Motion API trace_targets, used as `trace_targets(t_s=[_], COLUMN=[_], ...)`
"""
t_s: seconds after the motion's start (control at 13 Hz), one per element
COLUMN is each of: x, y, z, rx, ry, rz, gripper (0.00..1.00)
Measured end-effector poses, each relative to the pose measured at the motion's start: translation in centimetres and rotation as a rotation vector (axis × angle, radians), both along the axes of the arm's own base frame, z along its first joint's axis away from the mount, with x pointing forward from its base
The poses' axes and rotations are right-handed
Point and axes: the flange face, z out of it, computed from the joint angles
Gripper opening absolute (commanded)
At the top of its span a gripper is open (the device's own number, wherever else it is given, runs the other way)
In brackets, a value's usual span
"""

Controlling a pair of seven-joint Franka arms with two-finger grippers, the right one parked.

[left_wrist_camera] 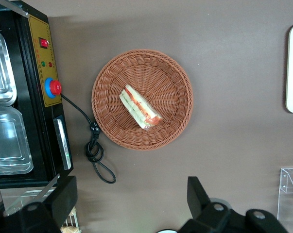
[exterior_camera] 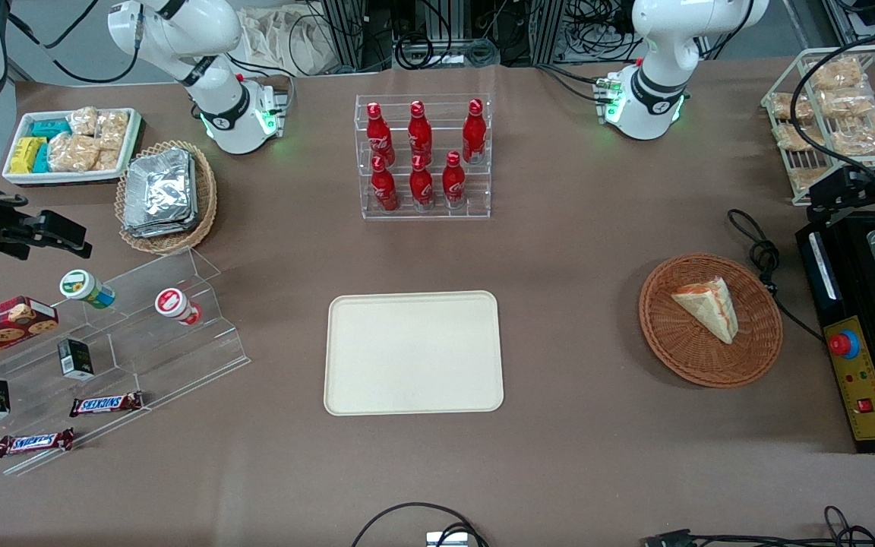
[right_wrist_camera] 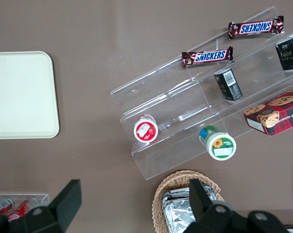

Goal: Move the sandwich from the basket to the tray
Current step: 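Move the left gripper over the wicker basket holding the sandwich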

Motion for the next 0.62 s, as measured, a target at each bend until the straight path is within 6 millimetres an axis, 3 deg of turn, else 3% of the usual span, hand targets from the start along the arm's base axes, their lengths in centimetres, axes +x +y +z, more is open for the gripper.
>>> trace_targets(t_s=[0.38,0.62], x=[0.3,1.6], y=[0.0,0.0], z=[-0.1,-2.5], rx=[0.003,0.005], ry=[-0.009,-0.009], rz=[0.053,0.123], gripper=[1.0,1.0])
